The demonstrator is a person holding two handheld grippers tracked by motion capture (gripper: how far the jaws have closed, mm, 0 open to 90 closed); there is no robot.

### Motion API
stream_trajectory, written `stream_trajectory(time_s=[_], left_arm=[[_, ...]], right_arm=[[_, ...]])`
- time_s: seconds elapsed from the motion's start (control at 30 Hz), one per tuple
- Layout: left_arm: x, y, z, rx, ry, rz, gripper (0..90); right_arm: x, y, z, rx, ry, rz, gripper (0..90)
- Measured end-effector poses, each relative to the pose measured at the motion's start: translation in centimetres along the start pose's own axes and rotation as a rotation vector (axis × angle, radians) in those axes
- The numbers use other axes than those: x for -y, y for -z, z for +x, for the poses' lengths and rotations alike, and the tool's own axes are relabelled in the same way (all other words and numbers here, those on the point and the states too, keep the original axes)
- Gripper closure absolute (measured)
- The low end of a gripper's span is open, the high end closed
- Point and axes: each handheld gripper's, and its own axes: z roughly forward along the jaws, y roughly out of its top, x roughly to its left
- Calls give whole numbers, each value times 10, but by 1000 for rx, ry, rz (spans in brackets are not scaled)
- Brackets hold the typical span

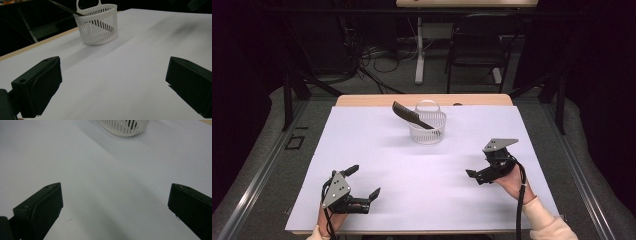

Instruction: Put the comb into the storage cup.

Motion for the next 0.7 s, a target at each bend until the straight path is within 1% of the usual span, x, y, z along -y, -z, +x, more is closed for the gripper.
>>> stream_trajectory(time_s=[0.13,0.3,0.43,0.7], left_arm=[[0,0,0,0,1,1,3],[0,0,0,-1,3,1,3],[0,0,0,-1,5,3,3],[0,0,0,-1,4,3,3]], right_arm=[[5,4,4,9,-3,-19,0],[12,11,6,18,-20,-51,0],[18,14,9,26,-18,-57,0],[29,19,18,35,-12,-56,0]])
